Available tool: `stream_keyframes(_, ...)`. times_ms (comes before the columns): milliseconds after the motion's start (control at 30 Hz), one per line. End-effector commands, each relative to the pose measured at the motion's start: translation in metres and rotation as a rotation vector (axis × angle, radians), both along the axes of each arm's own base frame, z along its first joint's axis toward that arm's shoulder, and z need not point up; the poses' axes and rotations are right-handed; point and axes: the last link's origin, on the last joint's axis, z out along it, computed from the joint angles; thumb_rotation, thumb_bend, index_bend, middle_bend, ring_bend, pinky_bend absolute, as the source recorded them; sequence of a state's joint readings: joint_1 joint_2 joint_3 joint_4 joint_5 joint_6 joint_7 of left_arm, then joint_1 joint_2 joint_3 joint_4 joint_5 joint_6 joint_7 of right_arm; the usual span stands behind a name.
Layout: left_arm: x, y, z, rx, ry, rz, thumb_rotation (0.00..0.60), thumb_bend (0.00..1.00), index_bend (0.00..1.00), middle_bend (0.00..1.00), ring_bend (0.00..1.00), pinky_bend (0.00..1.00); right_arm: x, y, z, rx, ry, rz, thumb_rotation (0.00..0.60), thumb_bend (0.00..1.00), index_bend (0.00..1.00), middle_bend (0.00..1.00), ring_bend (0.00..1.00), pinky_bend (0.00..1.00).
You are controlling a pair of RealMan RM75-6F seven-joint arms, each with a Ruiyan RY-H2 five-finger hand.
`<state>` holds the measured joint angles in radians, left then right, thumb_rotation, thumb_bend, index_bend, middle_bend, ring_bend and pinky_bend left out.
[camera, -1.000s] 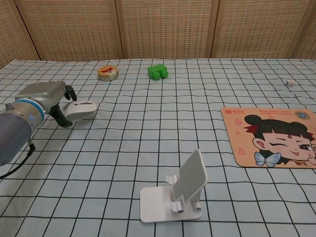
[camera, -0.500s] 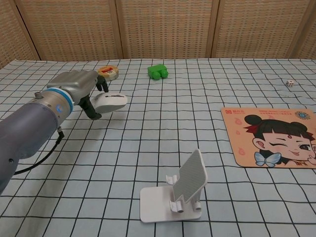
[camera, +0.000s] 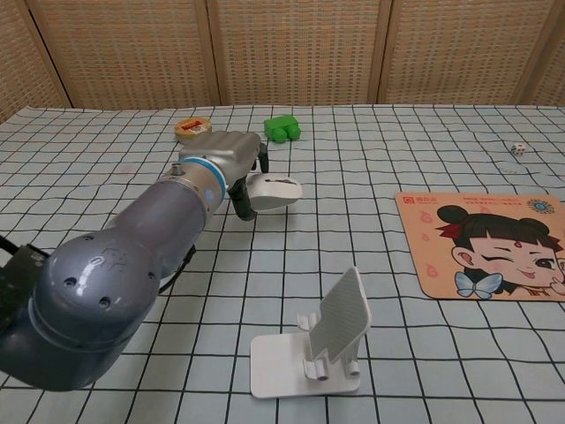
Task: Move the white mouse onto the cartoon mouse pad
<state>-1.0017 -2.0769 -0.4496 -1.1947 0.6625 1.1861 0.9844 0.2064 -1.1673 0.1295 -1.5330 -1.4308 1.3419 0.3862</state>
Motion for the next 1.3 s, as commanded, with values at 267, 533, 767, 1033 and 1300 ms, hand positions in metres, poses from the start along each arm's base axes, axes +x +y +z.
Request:
stream_keyframes(267, 0.031, 0.000, -0.022, -0.049, 0.021, -0.038, 0.600, 0.57, 0.44, 0.21, 0.11, 0.16, -0.002, -0.001, 0.004, -0.010, -0.011, -0.003, 0.600, 0.12, 0.11, 0.00, 0.00, 0.00)
stream_keyframes(533, 0.038, 0.000, -0.027, -0.060, 0.003, -0.060, 0.600, 0.57, 0.43, 0.21, 0.11, 0.16, -0.002, -0.001, 0.003, -0.010, -0.008, -0.002, 0.600, 0.12, 0.11, 0.00, 0.00, 0.00)
stream_keyframes(767, 0.053, -0.001, -0.037, -0.093, -0.022, -0.091, 0.600, 0.56, 0.41, 0.19, 0.11, 0.15, -0.002, -0.001, 0.004, -0.015, -0.007, -0.007, 0.600, 0.12, 0.11, 0.00, 0.00, 0.00)
stream_keyframes(1033, 0.068, -0.002, -0.046, -0.118, -0.058, -0.130, 0.600, 0.55, 0.39, 0.17, 0.09, 0.15, -0.003, -0.002, 0.004, -0.018, -0.008, -0.010, 0.600, 0.12, 0.11, 0.00, 0.00, 0.00)
stream_keyframes(1300, 0.078, 0.000, -0.051, -0.126, -0.056, -0.150, 0.600, 0.45, 0.30, 0.08, 0.03, 0.07, -0.005, -0.002, 0.005, -0.018, -0.005, -0.016, 0.600, 0.12, 0.11, 0.00, 0.00, 0.00)
